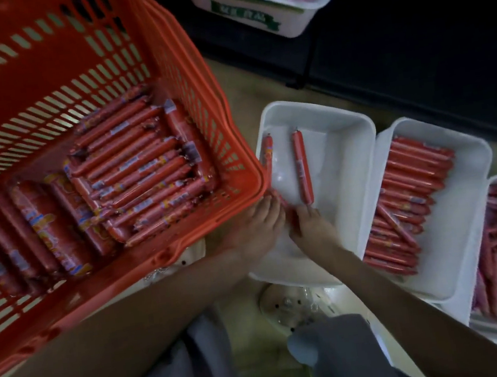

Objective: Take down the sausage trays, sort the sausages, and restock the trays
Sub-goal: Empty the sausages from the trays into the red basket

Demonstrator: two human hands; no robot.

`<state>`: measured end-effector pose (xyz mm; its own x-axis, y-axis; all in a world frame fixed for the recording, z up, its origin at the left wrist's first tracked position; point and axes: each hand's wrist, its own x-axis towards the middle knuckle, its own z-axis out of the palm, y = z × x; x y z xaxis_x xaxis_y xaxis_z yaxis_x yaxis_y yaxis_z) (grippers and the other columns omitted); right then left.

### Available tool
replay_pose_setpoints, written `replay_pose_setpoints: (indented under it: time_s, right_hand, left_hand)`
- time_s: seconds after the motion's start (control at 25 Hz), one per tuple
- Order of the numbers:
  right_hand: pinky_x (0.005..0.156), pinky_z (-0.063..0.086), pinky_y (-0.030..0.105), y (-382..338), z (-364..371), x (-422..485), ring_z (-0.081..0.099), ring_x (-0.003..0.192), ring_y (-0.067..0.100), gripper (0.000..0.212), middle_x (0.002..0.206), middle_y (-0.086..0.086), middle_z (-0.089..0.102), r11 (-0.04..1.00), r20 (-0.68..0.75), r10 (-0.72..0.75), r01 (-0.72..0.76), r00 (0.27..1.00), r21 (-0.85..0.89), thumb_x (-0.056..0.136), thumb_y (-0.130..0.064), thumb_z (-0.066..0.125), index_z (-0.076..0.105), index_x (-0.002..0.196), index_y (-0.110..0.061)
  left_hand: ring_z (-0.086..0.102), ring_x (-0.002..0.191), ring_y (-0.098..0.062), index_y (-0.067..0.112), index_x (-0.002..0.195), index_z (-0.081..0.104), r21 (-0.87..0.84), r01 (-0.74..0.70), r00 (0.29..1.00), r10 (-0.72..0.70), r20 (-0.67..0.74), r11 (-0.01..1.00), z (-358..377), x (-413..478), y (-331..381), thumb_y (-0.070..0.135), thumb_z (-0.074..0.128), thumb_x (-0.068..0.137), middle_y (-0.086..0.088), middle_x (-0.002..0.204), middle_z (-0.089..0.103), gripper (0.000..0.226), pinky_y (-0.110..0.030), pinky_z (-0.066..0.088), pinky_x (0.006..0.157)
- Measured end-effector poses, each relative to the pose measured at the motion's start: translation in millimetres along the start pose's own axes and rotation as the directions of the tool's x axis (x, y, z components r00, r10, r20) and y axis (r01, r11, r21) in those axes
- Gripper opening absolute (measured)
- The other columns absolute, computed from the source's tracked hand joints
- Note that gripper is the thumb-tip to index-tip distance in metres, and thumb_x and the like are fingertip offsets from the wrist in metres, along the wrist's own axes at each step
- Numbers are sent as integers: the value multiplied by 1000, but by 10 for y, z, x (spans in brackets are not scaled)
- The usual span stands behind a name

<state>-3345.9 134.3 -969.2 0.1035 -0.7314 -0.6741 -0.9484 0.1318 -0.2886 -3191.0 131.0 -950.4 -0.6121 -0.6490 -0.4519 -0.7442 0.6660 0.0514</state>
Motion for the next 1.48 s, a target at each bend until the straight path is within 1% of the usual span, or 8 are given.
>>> replay_pose_setpoints:
  time_s: [0.2, 0.44, 0.6, 0.84, 0.96, 1.24, 1.36, 1.48]
  right_hand:
    - [54, 48, 19, -158, -332, 54, 60, 54, 14, 15, 71, 7, 63, 795, -110, 182, -80, 977, 601, 93, -24, 57, 50, 103, -16]
    - [63, 47, 30, -13, -354, 373, 62, 72, 30, 12, 82, 13, 65, 848, -197, 238, -105, 951, 519, 90, -19, 54, 50, 99, -11]
    - [56, 45, 20, 74, -406, 433, 62, 69, 25, 18, 82, 12, 67, 839, -163, 262, -141, 951, 525, 93, -16, 53, 54, 105, -3]
    - [82, 46, 42, -162, -290, 460, 54, 107, 35, 32, 117, 17, 53, 995, -69, 103, -102, 992, 22, 96, -19, 47, 39, 124, -5]
    - [92, 43, 41, -222, -98, 426, 44, 121, 30, 35, 129, 14, 44, 948, -47, -43, 26, 998, -317, 96, -9, 42, 34, 130, -6]
    - [78, 50, 40, 79, -318, 203, 59, 104, 33, 32, 116, 14, 57, 982, -78, -27, 12, 997, -186, 96, -13, 46, 46, 126, -4]
    - [51, 49, 31, 28, -791, -162, 62, 63, 30, 18, 74, 11, 60, 905, -357, -372, 248, 857, -346, 73, -4, 54, 60, 89, -2]
    - [61, 47, 31, -226, -1277, -505, 58, 64, 28, 25, 74, 7, 59, 812, -434, -571, 399, 697, -427, 61, -3, 62, 61, 86, -7]
  left_hand:
    - [59, 117, -24, 11, 126, 61, -35, 132, 989, -134, -59, 991, -70, 211, 112, 14, 18, 83, -11, 124, 63, 61, -34, 41, 104]
    - [8, 143, -42, -2, 149, 7, -187, 437, 899, -422, 116, 880, -100, 519, 190, 3, 23, 94, -30, 154, 0, 58, -47, 11, 117]
    - [-5, 145, -37, -3, 148, -7, -414, 206, 966, -116, 231, 887, 0, 506, 165, -4, 37, 91, -27, 152, -20, 72, -39, 5, 119]
    - [37, 126, -37, 7, 140, 42, -422, 170, 957, -47, 286, 890, 108, 598, 326, 9, 34, 90, -13, 139, 43, 50, -44, 21, 115]
    - [38, 125, -33, 2, 132, 48, -315, 90, 958, 4, 286, 945, 93, 353, 251, 9, 41, 93, -17, 134, 43, 41, -41, 28, 109]
    - [65, 100, -29, 4, 109, 68, -240, 161, 981, -181, -66, 957, -303, 332, 131, 8, 32, 83, -15, 108, 67, 44, -39, 52, 90]
    - [66, 86, -25, 9, 101, 69, -213, 113, 959, -163, -233, 970, -669, 212, 80, 11, 34, 77, -10, 92, 68, 43, -34, 54, 80]
    - [58, 57, -18, 13, 78, 65, -233, 111, 929, -184, -322, 966, -1242, -134, -50, 12, 38, 68, -4, 67, 59, 29, -24, 43, 48]
